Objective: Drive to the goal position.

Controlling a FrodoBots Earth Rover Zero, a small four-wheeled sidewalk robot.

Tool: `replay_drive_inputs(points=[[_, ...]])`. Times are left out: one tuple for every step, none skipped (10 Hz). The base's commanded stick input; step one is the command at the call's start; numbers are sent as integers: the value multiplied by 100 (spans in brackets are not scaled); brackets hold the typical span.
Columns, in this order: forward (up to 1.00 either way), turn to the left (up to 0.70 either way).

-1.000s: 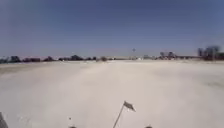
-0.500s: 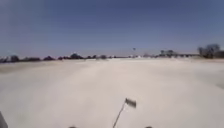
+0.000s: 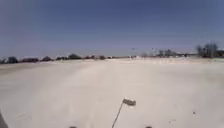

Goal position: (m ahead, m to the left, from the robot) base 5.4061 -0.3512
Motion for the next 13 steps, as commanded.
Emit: replay_drive_inputs(points=[[70, 0], [70, 0], [70, 0], [70, 0], [70, 0], [70, 0], [70, 0], [70, 0], [70, 0], [70, 0], [70, 0], [70, 0], [70, 0]])
